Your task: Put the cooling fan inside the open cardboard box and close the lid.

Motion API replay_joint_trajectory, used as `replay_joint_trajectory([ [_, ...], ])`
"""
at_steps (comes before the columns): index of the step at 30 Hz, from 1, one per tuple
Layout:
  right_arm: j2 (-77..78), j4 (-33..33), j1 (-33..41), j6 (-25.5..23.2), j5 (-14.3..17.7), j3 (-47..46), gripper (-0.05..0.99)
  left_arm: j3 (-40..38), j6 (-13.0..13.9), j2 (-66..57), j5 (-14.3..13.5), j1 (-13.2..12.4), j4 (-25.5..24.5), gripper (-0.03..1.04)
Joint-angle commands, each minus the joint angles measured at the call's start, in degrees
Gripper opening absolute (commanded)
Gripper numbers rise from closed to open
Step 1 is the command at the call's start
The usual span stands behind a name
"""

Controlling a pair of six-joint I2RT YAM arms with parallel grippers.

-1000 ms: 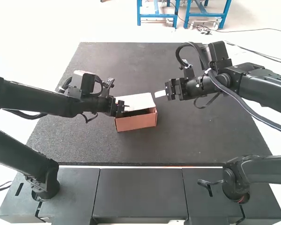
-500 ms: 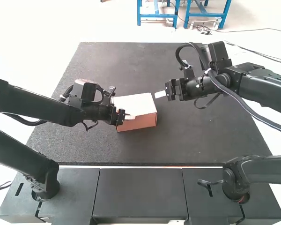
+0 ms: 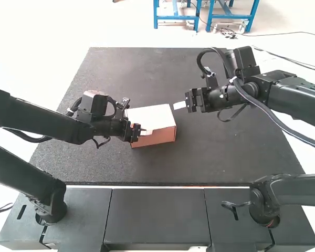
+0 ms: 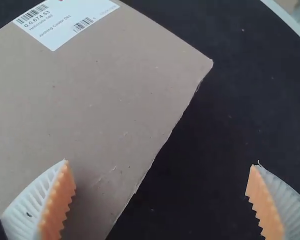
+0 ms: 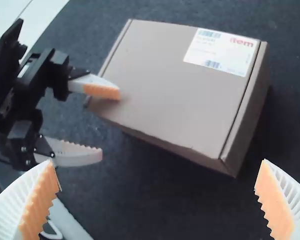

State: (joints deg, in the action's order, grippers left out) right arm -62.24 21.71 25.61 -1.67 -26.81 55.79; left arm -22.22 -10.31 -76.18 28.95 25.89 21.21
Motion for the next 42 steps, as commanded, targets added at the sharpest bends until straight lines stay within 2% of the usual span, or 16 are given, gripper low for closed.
replay_joint_trajectory([
  [1, 0.5, -2.1, -0.7, -0.9, 1.8, 0.4, 0.91, -1.1, -0.1, 3.1, -0.1, -0.1, -0.8, 0.82],
  [4, 0.9, -7.3, -0.8, -0.3, 7.0, 0.0, 0.91, -2.7, -0.1, 7.6, -2.1, -1.8, -1.0, 0.86],
  [6, 1.9, -11.1, -1.0, -0.3, 12.9, -0.2, 0.91, -3.8, 0.0, 10.5, -3.5, -3.1, -1.0, 0.94],
  [10, 6.4, -19.4, -3.3, 0.2, 13.4, -2.3, 0.91, -5.3, 0.0, 15.2, -6.3, -7.1, -1.1, 0.98],
  [13, 10.7, -25.7, -7.3, 0.4, 21.6, -5.5, 0.91, -5.1, 1.1, 19.4, -10.2, -10.3, 0.0, 0.98],
  [14, 12.3, -29.0, -9.0, 0.4, 24.8, -7.7, 0.91, -4.9, 3.4, 21.2, -12.3, -11.3, 0.1, 0.98],
  [16, 15.0, -36.0, -12.5, 0.3, 33.7, -12.4, 0.91, -3.6, 7.8, 25.0, -17.1, -13.1, 2.1, 0.98],
  [19, 18.0, -42.8, -17.9, 0.4, 38.1, -19.1, 0.91, -0.3, 9.0, 30.0, -21.7, -15.5, 6.8, 0.98],
  [22, 19.7, -44.5, -22.6, 0.4, 37.4, -23.8, 0.91, 3.2, 13.2, 34.6, -22.5, -18.3, 8.8, 0.98],
  [25, 22.2, -45.7, -25.7, 0.4, 33.4, -27.6, 0.91, 6.0, 13.8, 39.9, -23.7, -20.9, 10.2, 0.98],
  [26, 23.4, -46.3, -26.4, 0.4, 33.2, -28.9, 0.91, 6.8, 15.6, 41.7, -23.7, -21.5, 10.1, 0.98],
  [27, 24.6, -47.6, -26.7, 0.2, 32.8, -30.1, 0.91, 7.6, 15.9, 43.9, -23.7, -22.0, 9.9, 0.98],
  [33, 31.7, -48.3, -25.9, 0.4, 30.9, -35.3, 0.91, 11.8, 16.0, 60.2, -23.2, -22.3, 3.6, 0.98],
  [36, 37.0, -48.3, -25.2, 1.2, 31.6, -38.2, 0.91, 13.4, 16.0, 69.1, -21.9, -22.2, -1.2, 0.98],
  [39, 43.6, -48.1, -24.9, 1.2, 31.3, -41.5, 0.91, 14.3, 16.1, 76.6, -21.4, -22.6, -1.8, 0.98],
  [42, 49.5, -46.8, -24.8, 1.2, 30.1, -43.8, 0.91, 14.0, 15.9, 75.7, -19.0, -22.8, -1.6, 0.97],
])
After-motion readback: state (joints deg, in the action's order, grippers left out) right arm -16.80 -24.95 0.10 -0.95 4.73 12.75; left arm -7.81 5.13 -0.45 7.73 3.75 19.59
